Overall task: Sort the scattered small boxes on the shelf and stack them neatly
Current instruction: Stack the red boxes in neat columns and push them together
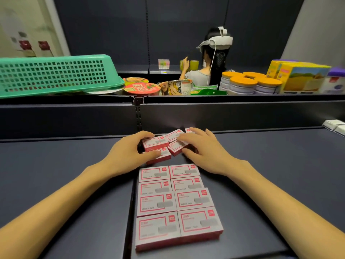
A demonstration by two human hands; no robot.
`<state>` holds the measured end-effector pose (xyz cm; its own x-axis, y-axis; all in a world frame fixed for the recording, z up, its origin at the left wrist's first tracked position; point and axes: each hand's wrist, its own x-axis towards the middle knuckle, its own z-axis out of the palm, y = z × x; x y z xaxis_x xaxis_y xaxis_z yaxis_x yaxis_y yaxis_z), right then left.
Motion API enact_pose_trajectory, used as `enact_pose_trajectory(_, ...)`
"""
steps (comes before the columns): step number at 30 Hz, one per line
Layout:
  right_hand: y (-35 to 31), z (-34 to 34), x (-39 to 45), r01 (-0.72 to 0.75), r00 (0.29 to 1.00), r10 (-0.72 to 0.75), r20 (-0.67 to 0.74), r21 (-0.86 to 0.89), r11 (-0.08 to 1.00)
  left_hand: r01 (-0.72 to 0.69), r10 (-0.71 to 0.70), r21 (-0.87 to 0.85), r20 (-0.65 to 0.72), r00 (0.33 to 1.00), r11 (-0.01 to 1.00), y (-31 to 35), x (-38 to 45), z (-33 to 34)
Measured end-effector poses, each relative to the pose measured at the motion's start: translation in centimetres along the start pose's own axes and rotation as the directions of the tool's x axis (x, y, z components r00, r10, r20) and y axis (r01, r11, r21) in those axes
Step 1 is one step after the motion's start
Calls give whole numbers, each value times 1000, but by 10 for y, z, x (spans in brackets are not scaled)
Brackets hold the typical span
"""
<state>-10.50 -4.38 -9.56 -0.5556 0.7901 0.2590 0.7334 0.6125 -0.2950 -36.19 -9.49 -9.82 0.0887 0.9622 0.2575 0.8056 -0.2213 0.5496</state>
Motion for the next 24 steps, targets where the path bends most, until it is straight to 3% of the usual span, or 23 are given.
enact_pose_trajectory(9,2,-5,9,12,994,-16,-112,-35,999,22,-3,-197,97,995,980,-5,2,-5)
enact_pose_trajectory(13,-6,-9,21,-27,996,39,79,-146,989,28,-3,-259,96,995,966,-7,2,-7)
enact_pose_trajectory(15,-4,-6,19,-31,993,47,108,-142,989,22,1,-298,78,997,954,-10,3,-7)
enact_pose_trajectory(20,1,-3,11,4,1000,0,24,-145,989,48,-30,-385,54,998,922,-16,8,-8)
enact_pose_trajectory(24,2,-3,8,11,999,-15,-42,-99,995,44,-61,-328,-44,997,944,-19,9,-9)
